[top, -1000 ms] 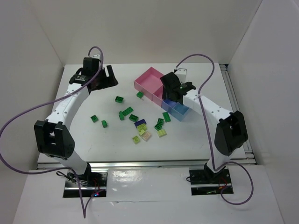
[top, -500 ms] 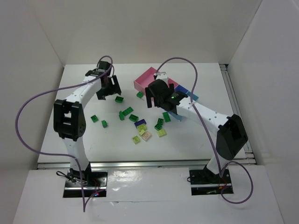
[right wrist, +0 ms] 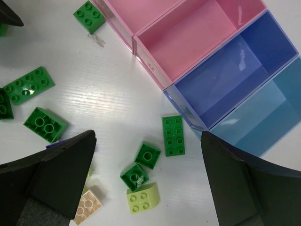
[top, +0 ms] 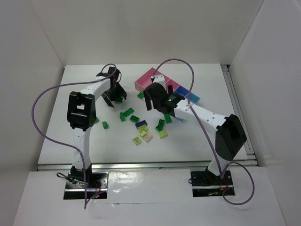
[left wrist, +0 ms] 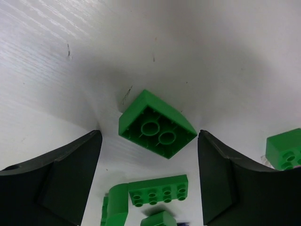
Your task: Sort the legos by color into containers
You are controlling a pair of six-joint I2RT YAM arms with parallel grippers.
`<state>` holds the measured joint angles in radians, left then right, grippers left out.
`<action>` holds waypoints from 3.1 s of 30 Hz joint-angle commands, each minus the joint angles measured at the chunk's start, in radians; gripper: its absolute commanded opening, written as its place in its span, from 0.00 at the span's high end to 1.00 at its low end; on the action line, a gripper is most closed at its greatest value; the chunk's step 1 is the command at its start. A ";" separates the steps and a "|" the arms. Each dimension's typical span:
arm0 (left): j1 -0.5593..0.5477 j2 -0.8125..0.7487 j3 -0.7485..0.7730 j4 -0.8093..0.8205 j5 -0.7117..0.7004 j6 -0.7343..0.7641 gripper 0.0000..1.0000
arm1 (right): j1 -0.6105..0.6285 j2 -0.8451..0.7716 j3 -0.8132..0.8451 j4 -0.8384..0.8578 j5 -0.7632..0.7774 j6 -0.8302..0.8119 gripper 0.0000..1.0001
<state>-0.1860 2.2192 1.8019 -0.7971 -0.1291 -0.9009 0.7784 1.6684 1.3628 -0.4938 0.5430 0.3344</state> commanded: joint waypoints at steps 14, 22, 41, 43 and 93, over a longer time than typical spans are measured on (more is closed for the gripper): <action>-0.003 0.105 0.168 -0.005 -0.003 0.000 0.30 | -0.014 -0.073 -0.080 0.023 0.031 -0.015 0.00; -0.003 0.149 0.214 0.007 0.051 0.097 0.32 | -0.014 -0.064 -0.090 0.023 0.031 -0.015 0.00; -0.061 0.008 0.156 -0.066 -0.063 0.195 0.74 | -0.014 -0.073 -0.070 0.001 0.084 0.032 0.00; -0.070 -0.029 0.155 -0.067 -0.052 0.210 0.74 | -0.014 -0.116 -0.099 0.001 0.109 0.047 0.00; -0.245 -0.413 -0.174 0.299 -0.033 0.347 0.23 | -0.042 -0.618 -0.401 -0.055 0.434 0.330 0.00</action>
<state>-0.4229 1.9347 1.7256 -0.4995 -0.0410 -0.6003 0.7467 1.0519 0.9737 -0.5686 0.9565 0.6693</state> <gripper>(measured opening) 0.774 0.999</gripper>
